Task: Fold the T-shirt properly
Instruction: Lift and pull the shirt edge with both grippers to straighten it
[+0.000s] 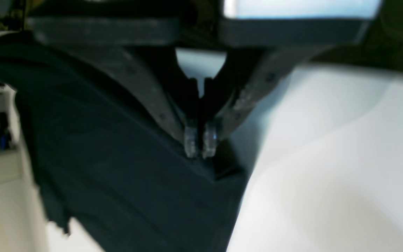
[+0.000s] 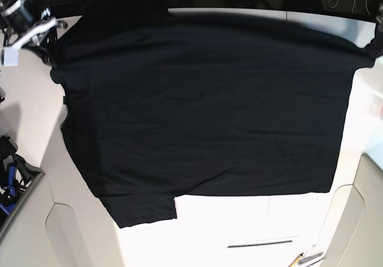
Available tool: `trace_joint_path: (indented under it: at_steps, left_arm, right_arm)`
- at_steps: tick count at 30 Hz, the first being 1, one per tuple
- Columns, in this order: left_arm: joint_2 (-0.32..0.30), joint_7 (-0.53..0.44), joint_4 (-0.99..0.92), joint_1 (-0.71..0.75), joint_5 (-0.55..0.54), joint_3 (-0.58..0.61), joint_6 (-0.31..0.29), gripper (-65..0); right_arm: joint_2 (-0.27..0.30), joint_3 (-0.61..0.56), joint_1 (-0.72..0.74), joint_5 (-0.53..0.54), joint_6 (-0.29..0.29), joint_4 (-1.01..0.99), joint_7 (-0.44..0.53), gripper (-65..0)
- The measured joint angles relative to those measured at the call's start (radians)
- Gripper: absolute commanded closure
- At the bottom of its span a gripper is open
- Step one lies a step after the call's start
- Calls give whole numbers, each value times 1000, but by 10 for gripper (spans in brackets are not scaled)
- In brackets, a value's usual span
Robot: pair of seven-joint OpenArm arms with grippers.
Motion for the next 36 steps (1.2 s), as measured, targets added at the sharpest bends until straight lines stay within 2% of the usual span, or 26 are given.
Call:
trace_joint_path:
  at_steps: [4, 9, 15, 20, 22, 25, 32, 33, 35, 36]
  left_arm:
    - [-18, -68, -1, -82, 122, 83, 0, 0]
    - [-49, -164, -6, -192, 301, 198, 0, 0]
    - [-62, -258, -32, -262, 493, 241, 16, 0]
    - [-61, -301, -60, -289, 563, 241, 75, 0]
    - [-62, -320, -60, -286, 584, 241, 75, 0]
    - [-62, -325, -60, -287, 589, 241, 75, 0]
    - [-62, -338, -60, -289, 581, 241, 75, -4]
    - [-62, -338, -60, -289, 580, 241, 75, -90]
    - [-62, -338, -60, -289, 578, 241, 75, -233]
    - [-62, -338, -60, -289, 577, 241, 75, -267]
  right_arm:
    - [0, -73, 130, -84, 3, -16, 28, 0]
    - [0, -193, 274, -207, -2, -162, 71, 0]
    - [0, -254, 444, -297, 0, -359, 126, 0]
    - [6, -255, 538, -323, -15, -467, 127, 0]
    - [9, -255, 563, -323, -20, -491, 129, 0]
    - [8, -255, 567, -323, -58, -497, 129, 0]
    - [8, -255, 565, -323, -61, -498, 129, 0]
    - [8, -255, 565, -323, -61, -498, 124, -5]
    - [8, -255, 565, -327, -60, -498, 121, -235]
    - [9, -255, 565, -327, -51, -498, 116, -315]
